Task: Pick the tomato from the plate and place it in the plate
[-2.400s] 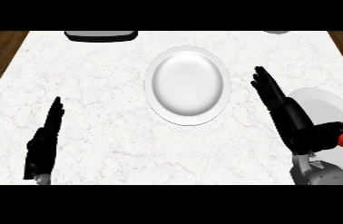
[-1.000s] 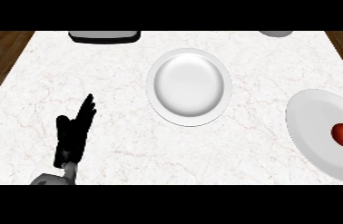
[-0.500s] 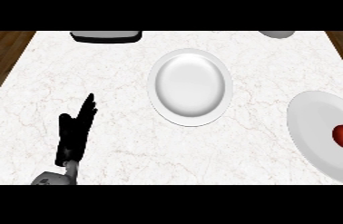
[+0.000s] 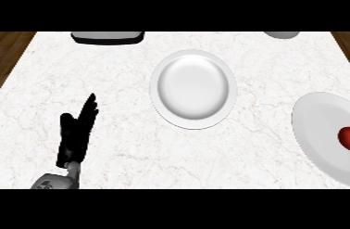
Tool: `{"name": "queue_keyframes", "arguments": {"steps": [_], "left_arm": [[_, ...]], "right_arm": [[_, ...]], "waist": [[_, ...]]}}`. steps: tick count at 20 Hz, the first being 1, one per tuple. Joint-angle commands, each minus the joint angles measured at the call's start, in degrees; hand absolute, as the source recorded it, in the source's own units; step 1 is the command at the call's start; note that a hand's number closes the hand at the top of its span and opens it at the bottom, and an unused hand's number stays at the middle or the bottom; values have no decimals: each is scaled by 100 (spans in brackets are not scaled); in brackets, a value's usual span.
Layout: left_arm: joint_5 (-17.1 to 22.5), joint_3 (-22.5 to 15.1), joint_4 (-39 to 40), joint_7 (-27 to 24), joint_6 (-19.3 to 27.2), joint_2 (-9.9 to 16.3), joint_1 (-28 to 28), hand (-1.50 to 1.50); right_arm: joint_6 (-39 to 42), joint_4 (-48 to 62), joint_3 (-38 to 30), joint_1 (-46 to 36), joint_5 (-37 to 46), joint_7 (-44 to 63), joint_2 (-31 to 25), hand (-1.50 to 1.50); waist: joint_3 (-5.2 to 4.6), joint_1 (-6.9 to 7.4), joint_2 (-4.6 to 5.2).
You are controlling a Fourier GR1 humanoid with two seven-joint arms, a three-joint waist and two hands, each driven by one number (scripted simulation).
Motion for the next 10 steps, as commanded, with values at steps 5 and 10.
{"name": "queue_keyframes", "arguments": {"steps": [5,10], "left_arm": [[-216,214,-123,390,-100,-137,-136,0],[-281,343,-19,11,-360,-248,207,0]], "right_arm": [[-152,1004,150,-599,934,-465,451,-150],[49,458,-116,-271,959,-313,524,-150]], "waist": [[1,-22,-5],[-3,-59,-16]]}}
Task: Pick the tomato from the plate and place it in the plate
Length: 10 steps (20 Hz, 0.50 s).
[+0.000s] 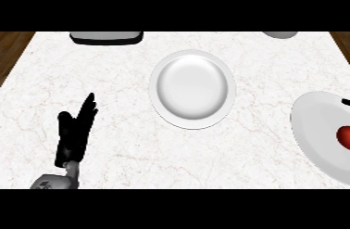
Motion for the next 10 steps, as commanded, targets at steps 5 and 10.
{"name": "queue_keyframes", "arguments": {"steps": [5,10], "left_arm": [[-216,141,-311,44,-151,-110,329,0],[-269,265,-194,-106,-381,-163,290,0]], "right_arm": [[215,-359,-230,220,246,172,217,-150],[-328,799,-139,-147,839,-516,477,-150]], "waist": [[-2,-23,-12],[1,10,0]]}}
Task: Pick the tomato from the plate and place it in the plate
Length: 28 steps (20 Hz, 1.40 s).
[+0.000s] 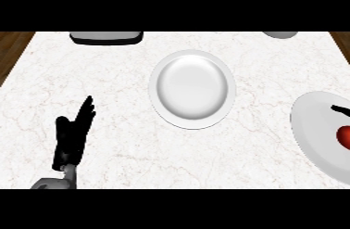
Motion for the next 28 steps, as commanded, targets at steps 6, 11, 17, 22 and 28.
{"name": "queue_keyframes", "arguments": {"steps": [6,11,17,22,28], "left_arm": [[-289,-86,-115,12,86,-398,88,0],[-360,10,-206,111,-107,-233,64,0],[-242,225,-500,396,-229,-76,155,0],[-303,6,-35,202,-270,-288,-140,0],[-382,-32,53,234,-163,-387,-230,0]], "right_arm": [[-327,543,54,-381,614,-509,108,150],[-777,916,-63,-751,788,-639,307,150],[-1385,720,-565,-393,590,-675,73,150],[-1477,-843,1096,-1418,1223,331,2707,150],[-2353,-1638,2142,-1950,1625,2268,4547,150]], "waist": [[1,6,0],[2,27,4],[0,-15,-18],[-42,455,-64],[-17,275,-85]]}}
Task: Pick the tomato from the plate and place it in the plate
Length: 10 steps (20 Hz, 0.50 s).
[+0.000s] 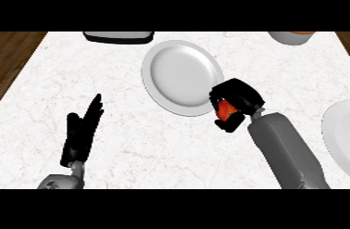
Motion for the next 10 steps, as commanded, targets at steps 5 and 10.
{"name": "queue_keyframes", "arguments": {"steps": [5,10], "left_arm": [[67,73,-72,28,-83,74,87,0],[-1,143,-143,136,48,69,52,0]], "right_arm": [[-1066,-1761,1414,-524,-443,2779,984,150],[-1809,-2653,2006,-666,-134,4455,998,150]], "waist": [[26,-134,2],[27,-282,36]]}}
